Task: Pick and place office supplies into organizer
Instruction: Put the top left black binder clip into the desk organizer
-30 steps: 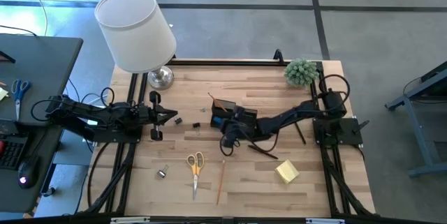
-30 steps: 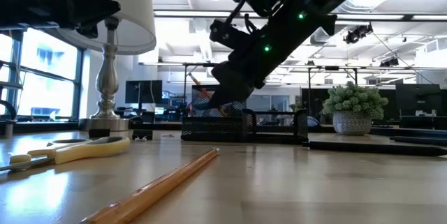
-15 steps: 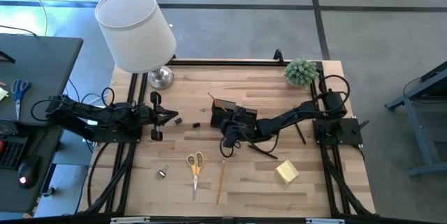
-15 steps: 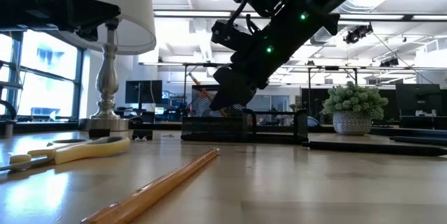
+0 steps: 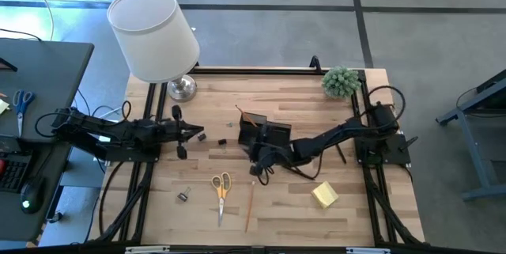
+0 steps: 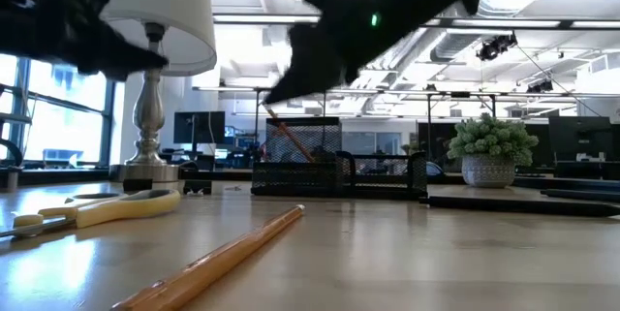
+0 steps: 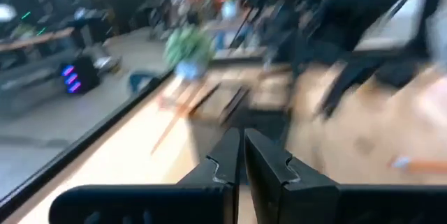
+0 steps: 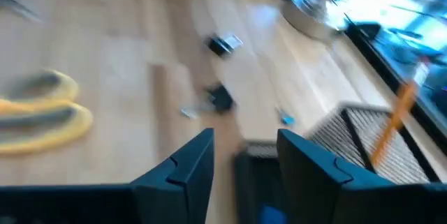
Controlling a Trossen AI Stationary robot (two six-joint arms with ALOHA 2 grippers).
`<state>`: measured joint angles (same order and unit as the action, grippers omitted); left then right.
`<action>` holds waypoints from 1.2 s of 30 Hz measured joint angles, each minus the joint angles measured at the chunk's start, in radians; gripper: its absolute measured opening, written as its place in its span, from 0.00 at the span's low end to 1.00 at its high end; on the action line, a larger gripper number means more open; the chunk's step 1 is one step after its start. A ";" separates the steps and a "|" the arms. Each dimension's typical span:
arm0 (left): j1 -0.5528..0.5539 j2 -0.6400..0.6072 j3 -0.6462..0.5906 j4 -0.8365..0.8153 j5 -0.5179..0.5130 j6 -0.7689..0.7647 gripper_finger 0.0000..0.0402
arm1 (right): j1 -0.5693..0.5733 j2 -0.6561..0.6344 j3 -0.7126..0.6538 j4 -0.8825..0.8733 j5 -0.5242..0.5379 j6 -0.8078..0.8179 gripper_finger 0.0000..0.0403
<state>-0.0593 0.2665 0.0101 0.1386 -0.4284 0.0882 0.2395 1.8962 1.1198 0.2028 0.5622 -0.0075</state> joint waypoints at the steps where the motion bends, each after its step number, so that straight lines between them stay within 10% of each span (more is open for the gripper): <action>1: 0.000 0.000 0.000 -0.023 -0.020 -0.016 0.03 | 0.004 -0.008 0.000 0.011 -0.023 -0.001 0.36; 13: 0.000 0.006 0.000 -0.085 0.155 -0.235 0.03 | -0.013 -0.011 0.000 0.125 -0.232 -0.089 0.38; 36: 0.000 0.268 0.000 -0.081 0.208 -0.428 0.03 | -0.064 -0.009 0.000 0.146 -0.290 -0.196 0.35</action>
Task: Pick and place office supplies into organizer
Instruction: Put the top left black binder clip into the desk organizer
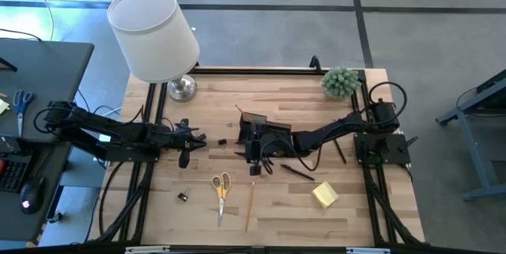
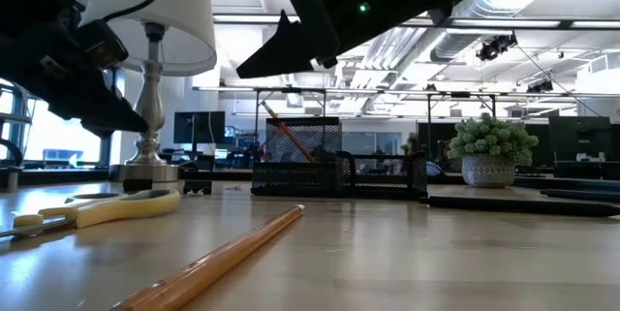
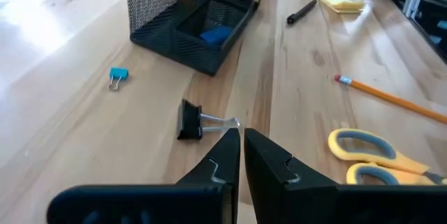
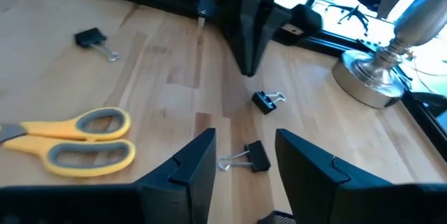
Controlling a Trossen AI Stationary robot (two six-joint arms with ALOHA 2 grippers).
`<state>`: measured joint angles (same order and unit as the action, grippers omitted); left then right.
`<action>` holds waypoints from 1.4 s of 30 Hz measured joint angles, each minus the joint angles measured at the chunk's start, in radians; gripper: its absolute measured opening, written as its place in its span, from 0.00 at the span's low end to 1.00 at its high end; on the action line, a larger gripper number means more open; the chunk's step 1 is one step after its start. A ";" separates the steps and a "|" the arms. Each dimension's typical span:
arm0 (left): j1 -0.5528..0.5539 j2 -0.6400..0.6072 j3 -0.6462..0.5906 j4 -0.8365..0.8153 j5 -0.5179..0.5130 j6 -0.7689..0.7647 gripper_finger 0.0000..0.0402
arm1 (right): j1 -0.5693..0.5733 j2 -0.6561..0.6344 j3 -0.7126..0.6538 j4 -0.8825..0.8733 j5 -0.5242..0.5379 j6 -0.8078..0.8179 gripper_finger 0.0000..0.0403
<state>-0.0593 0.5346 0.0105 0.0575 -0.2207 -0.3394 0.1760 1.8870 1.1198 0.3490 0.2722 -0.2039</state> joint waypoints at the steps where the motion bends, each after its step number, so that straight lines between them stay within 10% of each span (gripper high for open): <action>1: 0.000 0.000 0.000 0.003 0.000 0.019 0.03 | 0.008 0.000 0.000 0.000 0.000 -0.006 0.35; 11: 0.000 0.036 0.026 -0.069 -0.129 0.039 0.07 | 0.079 -0.003 0.000 -0.059 0.079 0.001 0.35; 27: 0.001 0.206 0.123 -0.252 -0.228 0.015 0.58 | 0.082 -0.005 0.000 -0.127 0.095 0.023 0.35; 42: 0.001 0.433 0.123 -0.163 -0.329 -0.166 0.47 | 0.080 -0.005 0.000 -0.123 0.090 0.024 0.35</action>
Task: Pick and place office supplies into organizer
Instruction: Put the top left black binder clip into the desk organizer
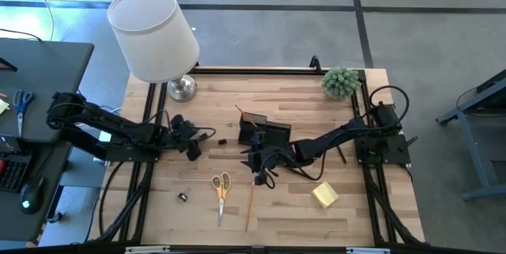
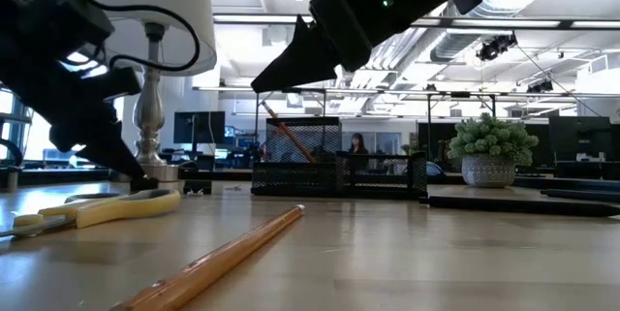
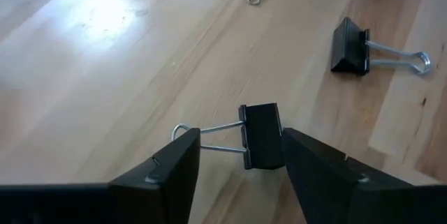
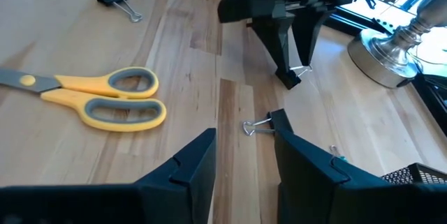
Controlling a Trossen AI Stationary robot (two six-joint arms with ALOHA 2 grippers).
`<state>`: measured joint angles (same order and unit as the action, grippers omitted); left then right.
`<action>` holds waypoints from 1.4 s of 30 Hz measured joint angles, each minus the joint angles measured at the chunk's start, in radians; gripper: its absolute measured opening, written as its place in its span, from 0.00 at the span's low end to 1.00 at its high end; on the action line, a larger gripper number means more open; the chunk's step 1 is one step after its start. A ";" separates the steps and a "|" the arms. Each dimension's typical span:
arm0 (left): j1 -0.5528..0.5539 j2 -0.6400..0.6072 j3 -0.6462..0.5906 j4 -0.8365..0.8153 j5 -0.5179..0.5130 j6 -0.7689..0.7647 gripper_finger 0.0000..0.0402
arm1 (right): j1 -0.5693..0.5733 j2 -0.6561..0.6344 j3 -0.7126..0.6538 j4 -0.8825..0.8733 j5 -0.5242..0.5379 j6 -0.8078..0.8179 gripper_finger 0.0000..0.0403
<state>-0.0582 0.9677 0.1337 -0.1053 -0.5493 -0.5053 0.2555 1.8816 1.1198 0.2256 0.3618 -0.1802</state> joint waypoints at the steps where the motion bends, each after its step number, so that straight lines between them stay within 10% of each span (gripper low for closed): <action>1: 0.000 0.005 0.000 0.009 0.004 0.000 0.46 | 0.000 0.000 0.000 0.000 0.000 0.000 0.35; 28: -0.001 0.224 0.001 0.190 0.018 -0.027 0.41 | 0.000 0.000 -0.001 -0.041 0.004 0.043 0.35; 42: -0.002 0.241 0.000 0.227 0.023 0.054 0.17 | 0.000 0.000 -0.003 -0.061 0.005 0.045 0.35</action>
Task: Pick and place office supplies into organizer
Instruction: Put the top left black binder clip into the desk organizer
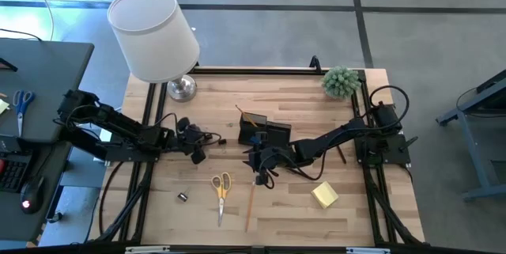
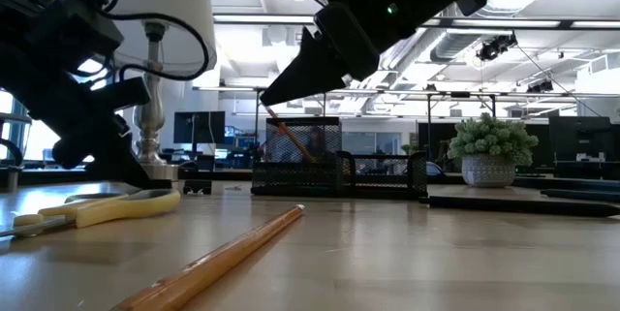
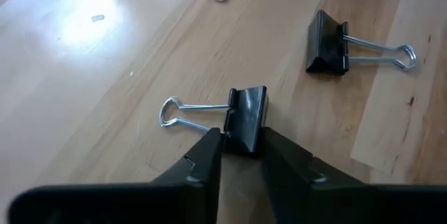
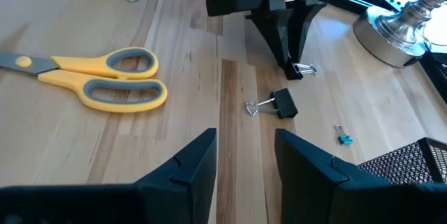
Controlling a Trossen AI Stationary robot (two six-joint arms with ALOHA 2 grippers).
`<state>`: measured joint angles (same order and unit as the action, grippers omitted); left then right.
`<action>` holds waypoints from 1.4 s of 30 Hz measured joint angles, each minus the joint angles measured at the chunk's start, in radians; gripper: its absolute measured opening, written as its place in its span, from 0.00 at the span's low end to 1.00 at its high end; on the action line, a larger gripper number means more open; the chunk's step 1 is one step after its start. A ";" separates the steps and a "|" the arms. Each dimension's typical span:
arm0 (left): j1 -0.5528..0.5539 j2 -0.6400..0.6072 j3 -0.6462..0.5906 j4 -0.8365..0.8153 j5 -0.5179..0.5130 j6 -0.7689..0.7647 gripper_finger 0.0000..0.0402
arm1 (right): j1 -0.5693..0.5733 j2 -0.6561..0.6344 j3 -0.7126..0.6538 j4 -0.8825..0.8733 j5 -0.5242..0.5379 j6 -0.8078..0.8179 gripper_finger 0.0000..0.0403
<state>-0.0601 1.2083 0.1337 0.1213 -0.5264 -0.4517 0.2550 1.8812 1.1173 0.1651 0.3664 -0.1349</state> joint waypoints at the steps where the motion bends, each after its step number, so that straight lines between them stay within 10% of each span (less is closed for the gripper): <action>1: 0.000 0.000 0.000 0.003 0.001 0.013 0.14 | 0.000 0.000 0.000 -0.002 0.000 0.000 0.35; 16: 0.001 -0.002 -0.002 0.128 0.066 0.138 0.00 | 0.000 0.000 -0.001 -0.035 0.001 0.004 0.35; 29: 0.000 0.000 0.038 0.271 0.509 0.170 0.00 | 0.000 0.000 -0.001 -0.036 0.001 0.004 0.35; 42: 0.000 -0.002 0.068 0.203 0.608 0.551 0.02 | -0.005 0.000 -0.001 -0.027 -0.084 0.002 0.35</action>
<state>-0.0597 1.2068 0.2020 0.3247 0.0815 0.0993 0.2504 1.8812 1.1168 0.1383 0.2826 -0.1330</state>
